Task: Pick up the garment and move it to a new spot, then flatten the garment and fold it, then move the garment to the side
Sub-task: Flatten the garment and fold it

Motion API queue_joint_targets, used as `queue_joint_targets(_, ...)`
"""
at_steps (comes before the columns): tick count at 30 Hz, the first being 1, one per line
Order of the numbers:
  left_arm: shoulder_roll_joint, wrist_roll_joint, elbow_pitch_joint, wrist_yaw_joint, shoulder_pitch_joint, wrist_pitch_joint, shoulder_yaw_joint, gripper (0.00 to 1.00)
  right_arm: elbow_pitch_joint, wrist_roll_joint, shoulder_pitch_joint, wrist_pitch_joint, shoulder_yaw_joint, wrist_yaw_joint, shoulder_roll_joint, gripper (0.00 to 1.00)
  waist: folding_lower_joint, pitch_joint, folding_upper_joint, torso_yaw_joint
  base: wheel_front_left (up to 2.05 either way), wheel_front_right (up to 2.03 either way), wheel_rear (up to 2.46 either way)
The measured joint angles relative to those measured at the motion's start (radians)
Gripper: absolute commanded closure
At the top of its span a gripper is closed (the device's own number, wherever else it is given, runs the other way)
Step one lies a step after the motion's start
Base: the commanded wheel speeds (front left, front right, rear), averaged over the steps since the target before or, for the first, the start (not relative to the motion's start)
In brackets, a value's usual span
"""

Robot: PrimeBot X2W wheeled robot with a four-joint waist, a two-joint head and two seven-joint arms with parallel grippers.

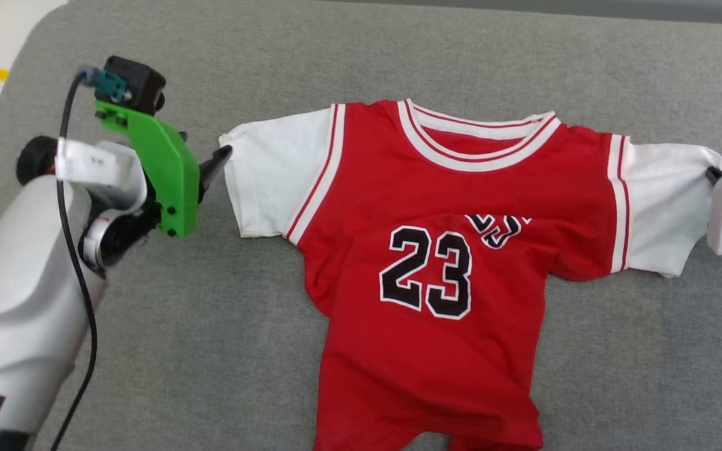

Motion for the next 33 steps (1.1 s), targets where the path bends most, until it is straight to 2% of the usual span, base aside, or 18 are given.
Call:
queue_joint_targets(4,0.02,-0.049,0.089,-0.007,-0.106,0.128,-0.026,0.0,-0.017,0.001,-0.04,-0.006,0.037,0.0,0.007,1.0,0.0001,0.038,0.0,-0.034,0.0,0.0,0.0)
queue_joint_targets(11,0.022,-0.105,0.206,-0.007,-0.202,0.2,-0.076,0.0,-0.046,0.012,-0.089,-0.007,0.085,0.0,0.02,1.0,0.0,0.102,0.0,-0.087,0.0,0.0,0.0)
queue_joint_targets(21,0.055,-0.075,0.326,-0.007,-0.261,0.147,-0.177,0.0,-0.065,0.039,-0.102,-0.009,0.118,0.0,0.025,1.0,0.0,0.16,0.0,-0.142,0.0,0.0,0.0)
queue_joint_targets(33,0.077,-0.037,0.396,-0.013,-0.329,0.082,-0.303,0.0,-0.055,0.054,-0.102,-0.021,0.134,0.0,0.011,1.0,-0.0001,0.173,0.0,-0.155,0.0,0.0,0.0)
